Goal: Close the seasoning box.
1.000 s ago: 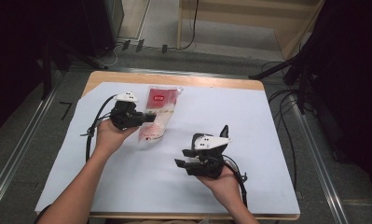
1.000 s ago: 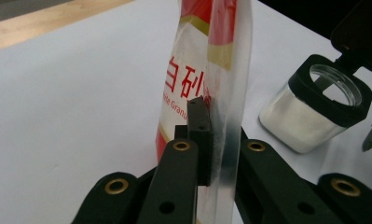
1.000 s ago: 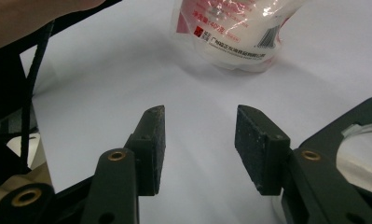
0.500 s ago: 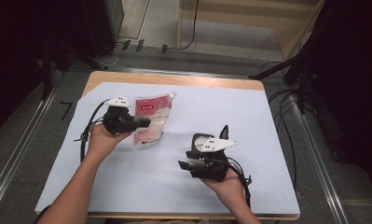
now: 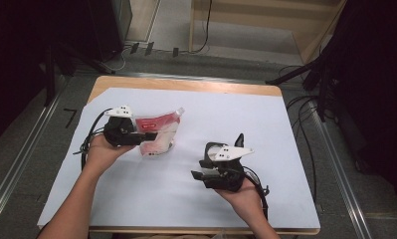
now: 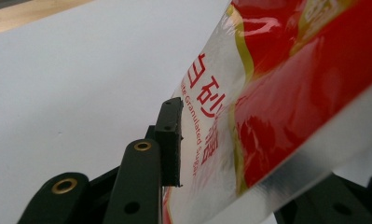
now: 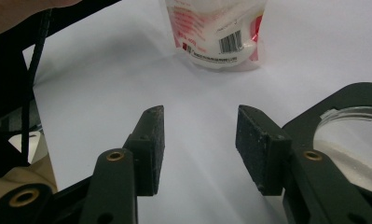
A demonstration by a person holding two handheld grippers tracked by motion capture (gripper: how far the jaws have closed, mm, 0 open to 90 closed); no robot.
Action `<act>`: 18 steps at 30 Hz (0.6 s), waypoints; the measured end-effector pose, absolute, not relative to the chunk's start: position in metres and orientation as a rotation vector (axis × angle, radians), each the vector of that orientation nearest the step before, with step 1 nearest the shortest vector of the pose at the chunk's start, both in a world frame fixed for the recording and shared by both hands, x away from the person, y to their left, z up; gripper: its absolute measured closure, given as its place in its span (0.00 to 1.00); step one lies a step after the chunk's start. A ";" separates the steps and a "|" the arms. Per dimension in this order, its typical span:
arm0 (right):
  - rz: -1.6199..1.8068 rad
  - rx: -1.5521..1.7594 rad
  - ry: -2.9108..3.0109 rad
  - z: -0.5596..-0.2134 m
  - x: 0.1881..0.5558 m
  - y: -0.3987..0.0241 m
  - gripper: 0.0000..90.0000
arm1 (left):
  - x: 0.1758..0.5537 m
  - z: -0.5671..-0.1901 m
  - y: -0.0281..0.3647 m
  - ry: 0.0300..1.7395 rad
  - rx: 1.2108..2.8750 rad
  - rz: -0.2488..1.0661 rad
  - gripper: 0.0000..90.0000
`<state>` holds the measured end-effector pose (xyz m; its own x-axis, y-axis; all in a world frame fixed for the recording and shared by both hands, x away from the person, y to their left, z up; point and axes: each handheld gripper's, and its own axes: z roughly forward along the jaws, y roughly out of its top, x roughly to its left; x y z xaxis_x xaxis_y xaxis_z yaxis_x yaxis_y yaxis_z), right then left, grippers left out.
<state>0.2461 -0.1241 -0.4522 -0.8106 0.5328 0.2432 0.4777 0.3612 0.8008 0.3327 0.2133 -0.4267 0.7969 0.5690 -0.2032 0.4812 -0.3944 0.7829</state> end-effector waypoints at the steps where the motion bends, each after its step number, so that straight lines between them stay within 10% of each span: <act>1: 1.466 0.946 2.542 -0.452 0.247 -0.125 0.59 | 0.332 -0.427 0.214 0.773 2.054 0.128 0.70; 18: 1.434 0.950 2.550 -0.446 0.251 -0.131 0.60 | 0.318 -0.420 0.230 0.810 2.089 0.133 0.57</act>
<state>0.2514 -0.1314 -0.4464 -0.8075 0.5419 0.2330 0.4807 0.3755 0.7924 0.3176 0.2296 -0.4204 0.7828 0.5916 -0.1927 0.4990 -0.4120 0.7624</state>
